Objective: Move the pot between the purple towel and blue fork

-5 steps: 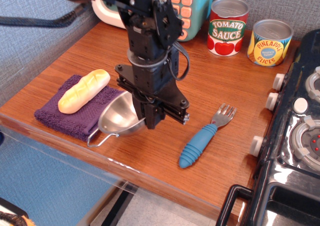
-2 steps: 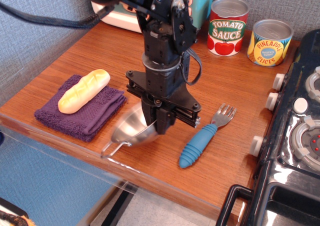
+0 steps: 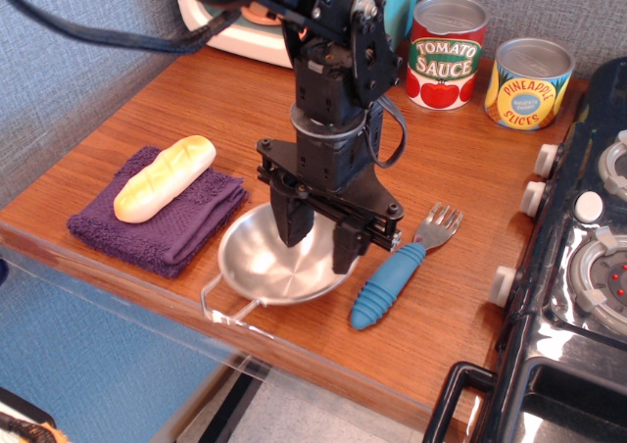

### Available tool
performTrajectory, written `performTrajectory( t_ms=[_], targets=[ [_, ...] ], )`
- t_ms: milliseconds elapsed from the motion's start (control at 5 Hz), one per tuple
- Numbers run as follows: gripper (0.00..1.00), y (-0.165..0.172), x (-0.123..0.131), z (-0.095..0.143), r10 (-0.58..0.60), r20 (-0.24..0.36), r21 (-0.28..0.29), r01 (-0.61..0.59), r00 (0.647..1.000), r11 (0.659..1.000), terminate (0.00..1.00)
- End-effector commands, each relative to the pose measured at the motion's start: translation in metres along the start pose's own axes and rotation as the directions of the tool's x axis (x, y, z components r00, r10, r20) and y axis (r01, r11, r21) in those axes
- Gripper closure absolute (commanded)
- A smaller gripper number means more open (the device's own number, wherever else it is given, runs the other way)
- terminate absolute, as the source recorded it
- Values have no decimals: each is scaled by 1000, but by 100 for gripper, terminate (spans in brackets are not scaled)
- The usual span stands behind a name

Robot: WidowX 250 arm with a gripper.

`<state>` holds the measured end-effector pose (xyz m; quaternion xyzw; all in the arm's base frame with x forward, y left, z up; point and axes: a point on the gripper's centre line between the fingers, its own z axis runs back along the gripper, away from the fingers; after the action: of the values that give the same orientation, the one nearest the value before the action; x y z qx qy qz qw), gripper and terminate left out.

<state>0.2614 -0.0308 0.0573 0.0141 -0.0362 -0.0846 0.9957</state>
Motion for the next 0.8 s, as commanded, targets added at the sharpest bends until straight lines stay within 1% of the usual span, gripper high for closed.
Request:
performTrajectory(
  t_ms=[0, 200, 400, 600],
  targets=[
    [0, 44, 10, 59, 79, 118, -116, -65, 990, 991, 0],
    [0, 79, 23, 64, 156, 130, -110, -142, 979, 984, 0],
    [0, 104, 39, 53, 204, 98, -82, -196, 974, 977, 0],
    [0, 113, 47, 44, 194, 86, -39, -192, 977, 981, 0]
  ],
)
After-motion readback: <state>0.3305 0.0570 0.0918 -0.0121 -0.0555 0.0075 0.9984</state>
